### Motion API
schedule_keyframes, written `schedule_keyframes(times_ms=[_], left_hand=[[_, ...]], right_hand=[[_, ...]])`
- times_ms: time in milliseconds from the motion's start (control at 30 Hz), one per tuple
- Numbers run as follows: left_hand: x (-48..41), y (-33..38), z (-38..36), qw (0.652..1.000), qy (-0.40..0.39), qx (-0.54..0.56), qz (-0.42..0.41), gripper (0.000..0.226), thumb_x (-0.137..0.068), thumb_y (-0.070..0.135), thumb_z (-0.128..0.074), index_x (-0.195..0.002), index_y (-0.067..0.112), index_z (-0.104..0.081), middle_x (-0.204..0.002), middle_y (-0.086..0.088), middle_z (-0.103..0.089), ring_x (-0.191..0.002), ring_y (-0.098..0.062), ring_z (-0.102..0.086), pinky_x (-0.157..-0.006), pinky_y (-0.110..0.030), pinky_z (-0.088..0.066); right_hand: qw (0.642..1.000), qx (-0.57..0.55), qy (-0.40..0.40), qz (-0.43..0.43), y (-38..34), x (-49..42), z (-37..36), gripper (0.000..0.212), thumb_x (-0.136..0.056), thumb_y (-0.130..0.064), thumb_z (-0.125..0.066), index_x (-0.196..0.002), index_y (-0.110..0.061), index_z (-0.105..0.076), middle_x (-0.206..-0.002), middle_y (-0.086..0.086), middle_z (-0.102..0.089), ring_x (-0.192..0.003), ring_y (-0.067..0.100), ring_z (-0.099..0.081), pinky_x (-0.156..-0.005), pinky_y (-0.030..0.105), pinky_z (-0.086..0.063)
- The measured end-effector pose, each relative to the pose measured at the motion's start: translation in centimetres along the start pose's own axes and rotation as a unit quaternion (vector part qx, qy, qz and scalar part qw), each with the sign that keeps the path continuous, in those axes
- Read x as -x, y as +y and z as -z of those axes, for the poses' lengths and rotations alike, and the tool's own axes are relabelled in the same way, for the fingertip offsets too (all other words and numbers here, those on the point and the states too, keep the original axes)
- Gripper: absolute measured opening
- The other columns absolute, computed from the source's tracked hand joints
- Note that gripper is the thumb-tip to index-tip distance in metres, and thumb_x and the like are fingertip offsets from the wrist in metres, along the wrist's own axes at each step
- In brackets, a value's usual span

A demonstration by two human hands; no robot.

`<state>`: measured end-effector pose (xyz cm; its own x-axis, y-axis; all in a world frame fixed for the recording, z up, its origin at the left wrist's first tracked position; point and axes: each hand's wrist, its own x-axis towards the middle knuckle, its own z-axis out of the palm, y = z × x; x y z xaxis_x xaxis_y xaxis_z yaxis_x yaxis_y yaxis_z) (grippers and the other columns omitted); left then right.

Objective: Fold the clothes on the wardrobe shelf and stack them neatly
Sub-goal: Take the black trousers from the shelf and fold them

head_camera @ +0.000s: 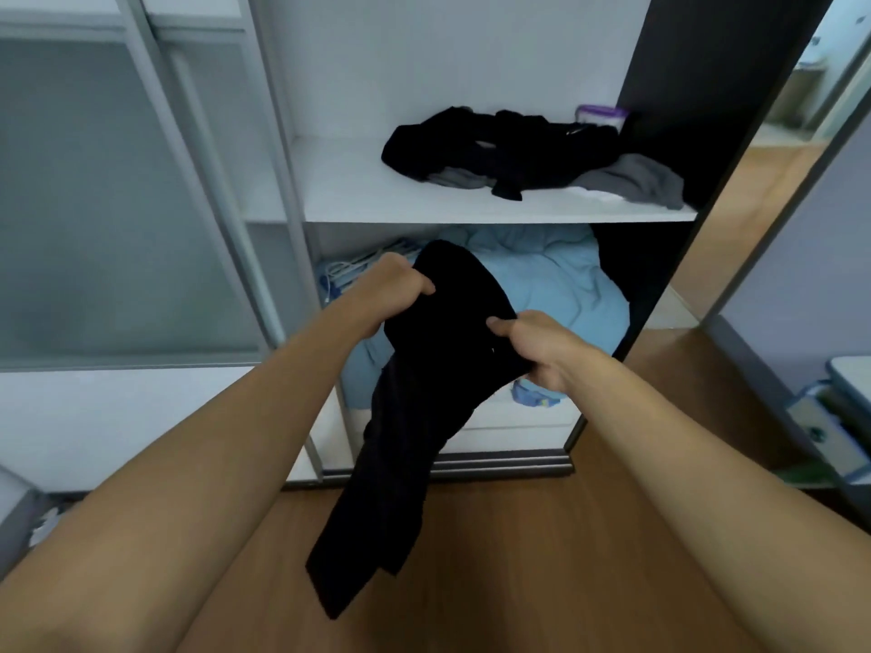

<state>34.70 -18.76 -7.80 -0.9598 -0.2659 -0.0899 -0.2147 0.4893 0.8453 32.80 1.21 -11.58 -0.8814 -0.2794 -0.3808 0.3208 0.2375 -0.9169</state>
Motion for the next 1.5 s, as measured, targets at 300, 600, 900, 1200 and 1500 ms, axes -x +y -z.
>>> schedule_keyframes(times_ms=[300,600,900,1200,1500], left_hand=[[0.5,2.0,-3.3,1.000,0.021,-0.012,0.014,0.015,-0.085,0.006,-0.054,-0.071,0.010,-0.051,-0.065,-0.009,-0.051,-0.058,-0.022,-0.051,-0.041,-0.021,-0.037],[0.1,4.1,-5.6,0.970,0.010,0.221,0.096,0.018,-0.092,0.006,-0.051,-0.109,0.005,-0.056,-0.089,-0.012,-0.063,-0.069,-0.022,-0.065,-0.039,-0.020,-0.049],[0.6,5.1,-6.6,0.908,-0.096,0.389,0.119,0.023,-0.100,0.006,-0.045,-0.116,0.001,-0.061,-0.079,-0.012,-0.074,-0.062,-0.018,-0.074,-0.053,-0.025,-0.058],[-0.5,2.3,-4.6,0.984,-0.015,0.177,0.019,0.082,-0.083,0.053,-0.074,-0.146,0.017,-0.035,-0.133,0.005,-0.047,-0.119,-0.016,-0.049,-0.100,-0.037,-0.046],[-2.1,2.5,-5.6,0.952,-0.146,0.261,-0.070,0.053,-0.075,0.052,-0.079,-0.116,0.019,-0.070,-0.118,-0.001,-0.074,-0.111,-0.017,-0.069,-0.102,-0.036,-0.049]], right_hand=[[0.966,0.250,0.002,0.065,-4.0,0.2,0.9,0.020,-0.096,-0.022,-0.063,-0.089,-0.003,-0.064,-0.074,0.008,-0.063,-0.057,0.017,-0.063,-0.051,0.024,-0.049],[0.996,-0.023,-0.063,0.064,-3.2,0.8,4.0,0.037,-0.094,-0.041,-0.064,-0.113,-0.011,-0.071,-0.105,0.006,-0.074,-0.088,0.014,-0.070,-0.070,0.026,-0.055],[0.960,0.023,0.059,0.272,-0.8,1.9,3.6,0.029,-0.093,-0.011,-0.067,-0.121,-0.010,-0.061,-0.114,0.005,-0.069,-0.109,0.018,-0.065,-0.096,0.031,-0.051],[0.965,-0.205,0.022,0.164,-3.3,2.4,8.3,0.016,-0.093,-0.005,-0.062,-0.108,-0.009,-0.068,-0.096,0.008,-0.075,-0.093,0.025,-0.072,-0.076,0.035,-0.060],[0.958,-0.183,-0.042,0.215,-4.7,3.2,10.7,0.029,-0.092,-0.003,-0.061,-0.117,-0.016,-0.069,-0.105,0.008,-0.075,-0.100,0.024,-0.071,-0.086,0.037,-0.059]])
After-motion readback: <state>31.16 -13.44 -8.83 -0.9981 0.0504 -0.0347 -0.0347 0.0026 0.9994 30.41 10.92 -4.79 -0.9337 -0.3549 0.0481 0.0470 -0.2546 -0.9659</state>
